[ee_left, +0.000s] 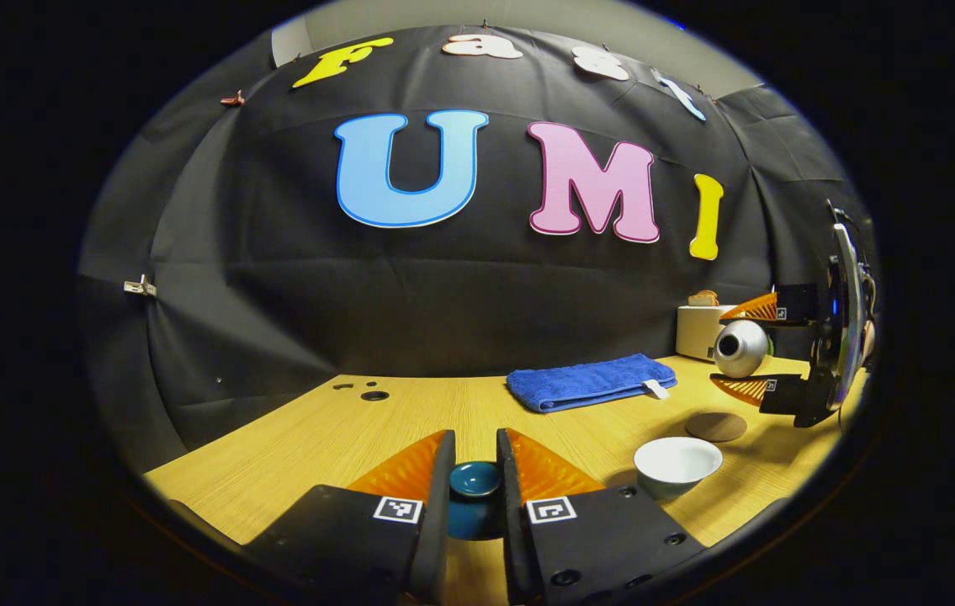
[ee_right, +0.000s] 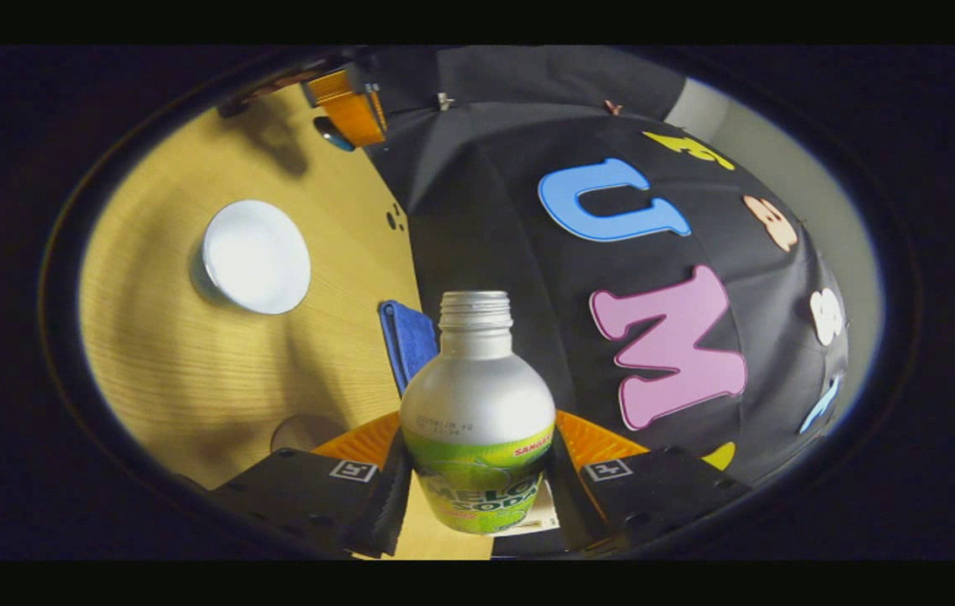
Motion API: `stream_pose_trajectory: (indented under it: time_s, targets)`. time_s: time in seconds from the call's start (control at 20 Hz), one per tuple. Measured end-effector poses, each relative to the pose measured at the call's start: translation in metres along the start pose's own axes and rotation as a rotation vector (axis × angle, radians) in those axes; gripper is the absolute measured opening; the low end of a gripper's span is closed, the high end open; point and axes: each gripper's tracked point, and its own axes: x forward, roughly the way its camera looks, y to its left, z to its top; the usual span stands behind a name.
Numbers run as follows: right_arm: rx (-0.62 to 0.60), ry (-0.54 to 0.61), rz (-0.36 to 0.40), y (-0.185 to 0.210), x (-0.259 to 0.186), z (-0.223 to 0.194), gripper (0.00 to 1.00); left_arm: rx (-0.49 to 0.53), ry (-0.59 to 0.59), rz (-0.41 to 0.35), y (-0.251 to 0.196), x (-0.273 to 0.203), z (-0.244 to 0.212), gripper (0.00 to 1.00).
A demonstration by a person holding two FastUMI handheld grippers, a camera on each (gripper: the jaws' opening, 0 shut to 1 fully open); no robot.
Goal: Open the teacup lid with one hand, grasp the water bottle and pour water into the teacup with the other hand; after pouring, place the water bottle on the coaster and then close the teacup lid.
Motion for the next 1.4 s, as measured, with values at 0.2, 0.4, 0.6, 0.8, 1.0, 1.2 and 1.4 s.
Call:
stream_pose_trajectory:
  time_s: [0.2,0.4,0.6,0.8,1.0,1.2,1.4]
  targets:
    - [-0.110,-0.036,0.010,0.008,0.006,0.006,0.73,0.000,0.001,-0.002,0.000,0.000,0.000,0.31]
    - [-0.170,-0.058,0.028,0.017,0.010,0.010,0.73,0.000,0.001,-0.002,0.000,0.000,0.000,0.31]
    - [-0.256,-0.095,0.034,0.022,0.011,0.019,0.73,0.000,0.000,-0.002,0.000,0.000,0.001,0.31]
    - [-0.352,-0.141,0.028,0.020,0.012,0.029,0.73,0.000,0.001,-0.003,0.000,0.000,0.000,0.31]
    - [-0.430,-0.167,0.024,0.025,0.017,0.033,0.73,0.000,0.001,-0.003,0.000,0.001,0.001,0.31]
    - [-0.477,-0.183,0.026,0.030,0.018,0.034,0.73,0.000,0.001,-0.002,0.000,0.000,0.001,0.31]
    - [-0.523,-0.199,0.018,0.031,0.019,0.040,0.73,0.000,0.001,0.000,0.000,0.000,0.001,0.31]
